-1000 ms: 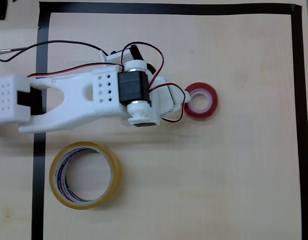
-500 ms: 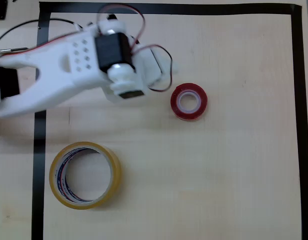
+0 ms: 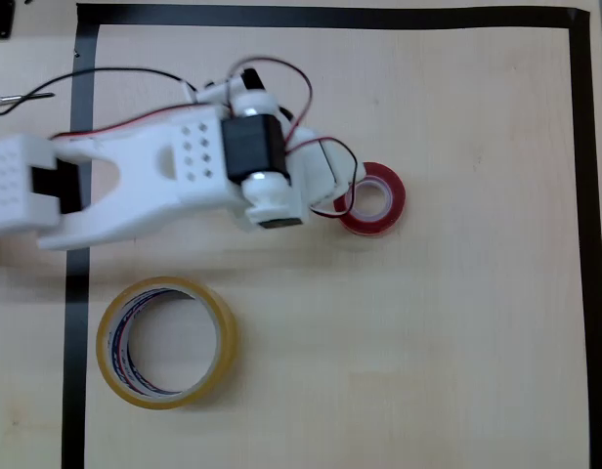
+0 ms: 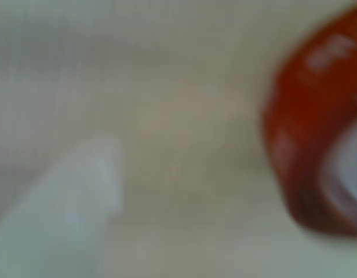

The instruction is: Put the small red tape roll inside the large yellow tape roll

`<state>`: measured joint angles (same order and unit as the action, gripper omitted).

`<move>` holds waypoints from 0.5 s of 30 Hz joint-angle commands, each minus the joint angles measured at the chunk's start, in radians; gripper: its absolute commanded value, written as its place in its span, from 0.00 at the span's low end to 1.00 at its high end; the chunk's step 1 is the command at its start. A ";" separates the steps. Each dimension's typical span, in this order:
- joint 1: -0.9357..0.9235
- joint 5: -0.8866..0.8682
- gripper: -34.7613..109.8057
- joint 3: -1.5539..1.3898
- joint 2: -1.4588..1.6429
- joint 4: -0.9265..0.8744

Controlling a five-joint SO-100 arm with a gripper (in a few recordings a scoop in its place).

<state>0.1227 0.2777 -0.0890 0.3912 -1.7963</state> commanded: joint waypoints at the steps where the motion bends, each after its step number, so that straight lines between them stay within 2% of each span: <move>1: -0.006 0.028 0.47 0.130 0.014 -0.011; 15: -0.021 0.048 0.47 0.187 0.034 -0.011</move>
<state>0.0951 0.2991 0.0107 0.3421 -1.7948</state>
